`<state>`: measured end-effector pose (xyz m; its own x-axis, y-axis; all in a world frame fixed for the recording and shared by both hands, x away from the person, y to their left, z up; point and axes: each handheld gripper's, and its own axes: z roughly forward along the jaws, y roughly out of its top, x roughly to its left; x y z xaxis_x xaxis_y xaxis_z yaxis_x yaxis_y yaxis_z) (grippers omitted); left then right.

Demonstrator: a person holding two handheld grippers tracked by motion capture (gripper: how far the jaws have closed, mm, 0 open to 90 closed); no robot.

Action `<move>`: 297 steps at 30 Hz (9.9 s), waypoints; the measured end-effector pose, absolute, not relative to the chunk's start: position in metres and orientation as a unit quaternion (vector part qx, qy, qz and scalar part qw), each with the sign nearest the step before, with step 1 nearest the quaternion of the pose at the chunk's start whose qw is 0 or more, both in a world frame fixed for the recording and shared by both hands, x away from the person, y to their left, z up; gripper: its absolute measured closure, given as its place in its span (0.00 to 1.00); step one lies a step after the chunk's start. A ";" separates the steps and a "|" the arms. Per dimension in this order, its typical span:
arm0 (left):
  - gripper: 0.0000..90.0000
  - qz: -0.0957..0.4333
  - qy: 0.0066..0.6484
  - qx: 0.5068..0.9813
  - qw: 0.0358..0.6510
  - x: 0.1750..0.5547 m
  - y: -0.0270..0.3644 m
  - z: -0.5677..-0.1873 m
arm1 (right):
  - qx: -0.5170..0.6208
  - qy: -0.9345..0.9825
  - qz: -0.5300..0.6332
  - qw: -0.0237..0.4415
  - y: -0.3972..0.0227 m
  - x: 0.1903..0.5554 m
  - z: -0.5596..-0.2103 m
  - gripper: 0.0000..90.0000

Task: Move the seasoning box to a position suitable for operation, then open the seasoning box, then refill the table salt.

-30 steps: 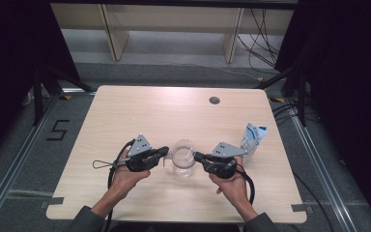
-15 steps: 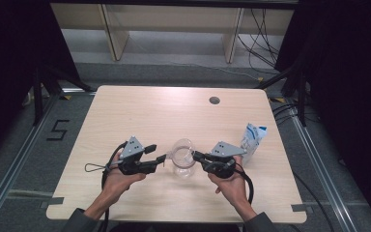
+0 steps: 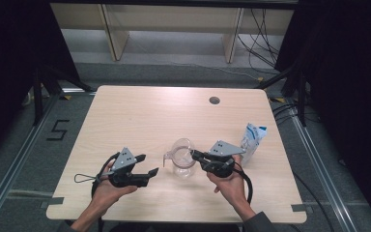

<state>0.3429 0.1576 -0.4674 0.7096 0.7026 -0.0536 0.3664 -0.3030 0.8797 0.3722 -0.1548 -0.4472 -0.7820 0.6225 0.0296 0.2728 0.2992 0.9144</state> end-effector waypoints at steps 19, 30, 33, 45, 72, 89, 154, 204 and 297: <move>0.29 0.168 0.346 0.798 0.465 0.318 0.172 -0.477 | 0.274 0.790 0.524 0.163 -0.149 0.374 -0.443 0.96; 0.26 0.169 0.350 0.795 0.466 0.319 0.174 -0.481 | 0.267 0.791 0.525 0.165 -0.136 0.375 -0.441 0.96; 0.26 0.174 0.351 0.794 0.464 0.319 0.175 -0.482 | 0.268 0.795 0.521 0.160 -0.135 0.375 -0.440 0.96; 0.26 0.168 0.346 0.797 0.466 0.318 0.175 -0.485 | 0.253 0.794 0.526 0.166 -0.119 0.375 -0.436 0.96; 0.26 0.167 0.348 0.794 0.470 0.318 0.174 -0.486 | 0.245 0.795 0.528 0.168 -0.108 0.374 -0.434 0.96; 0.26 0.163 0.342 0.796 0.471 0.318 0.173 -0.487 | 0.243 0.802 0.526 0.148 -0.102 0.373 -0.436 0.96; 0.26 0.165 0.339 0.801 0.466 0.321 0.173 -0.490 | 0.444 0.663 0.519 0.307 -0.239 0.312 -0.447 0.38; 0.26 0.161 0.347 0.796 0.469 0.322 0.169 -0.490 | 0.532 0.647 0.455 0.301 -0.295 0.362 -0.490 0.21; 0.26 0.163 0.339 0.797 0.473 0.322 0.169 -0.490 | 0.604 0.605 0.427 0.295 -0.272 0.404 -0.514 0.34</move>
<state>0.3217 0.1694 -0.4904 0.7170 0.6945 -0.0605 0.3860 -0.3233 0.8640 0.4040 -0.2722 -0.5138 -0.0970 0.9826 0.1585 0.4796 -0.0934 0.8725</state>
